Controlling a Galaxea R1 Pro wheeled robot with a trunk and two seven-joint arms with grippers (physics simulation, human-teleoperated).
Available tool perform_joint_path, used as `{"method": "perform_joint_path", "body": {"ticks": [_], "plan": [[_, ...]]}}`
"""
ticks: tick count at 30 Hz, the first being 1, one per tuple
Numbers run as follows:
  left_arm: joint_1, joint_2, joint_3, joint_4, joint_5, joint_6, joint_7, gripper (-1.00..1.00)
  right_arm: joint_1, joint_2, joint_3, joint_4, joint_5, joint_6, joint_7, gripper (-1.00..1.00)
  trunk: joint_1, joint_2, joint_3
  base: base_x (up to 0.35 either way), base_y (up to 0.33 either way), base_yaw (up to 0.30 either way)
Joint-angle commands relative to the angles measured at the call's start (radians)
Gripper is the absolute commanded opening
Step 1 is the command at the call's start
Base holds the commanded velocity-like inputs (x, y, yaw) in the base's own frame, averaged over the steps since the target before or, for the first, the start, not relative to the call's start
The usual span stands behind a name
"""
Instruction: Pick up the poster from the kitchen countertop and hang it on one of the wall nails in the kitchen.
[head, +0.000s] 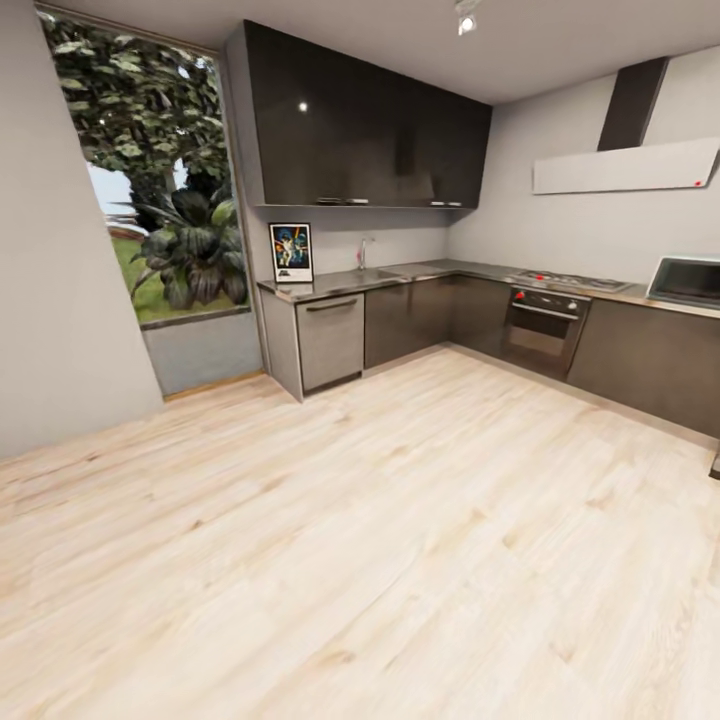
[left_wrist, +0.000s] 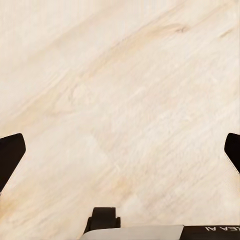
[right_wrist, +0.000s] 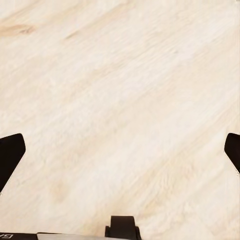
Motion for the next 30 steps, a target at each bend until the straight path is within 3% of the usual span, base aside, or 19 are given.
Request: {"method": "perform_joint_path", "body": {"ticks": [1, 30], "plan": [[0.000, 0.000, 0.001, -0.001, 0.000, -0.002, -0.001, 1.00, 0.000, 0.000, 0.001, 0.001, 0.001, -0.003, 0.000, 1.00, 0.001, 0.000, -0.001, 0.334, 0.000, 0.000], [0.000, 0.000, 0.002, -0.001, -0.001, -0.001, 0.000, 1.00, 0.000, 0.000, 0.001, 0.002, 0.001, -0.002, 0.000, 1.00, 0.001, 0.000, -0.001, 0.334, 0.000, 0.000]]}}
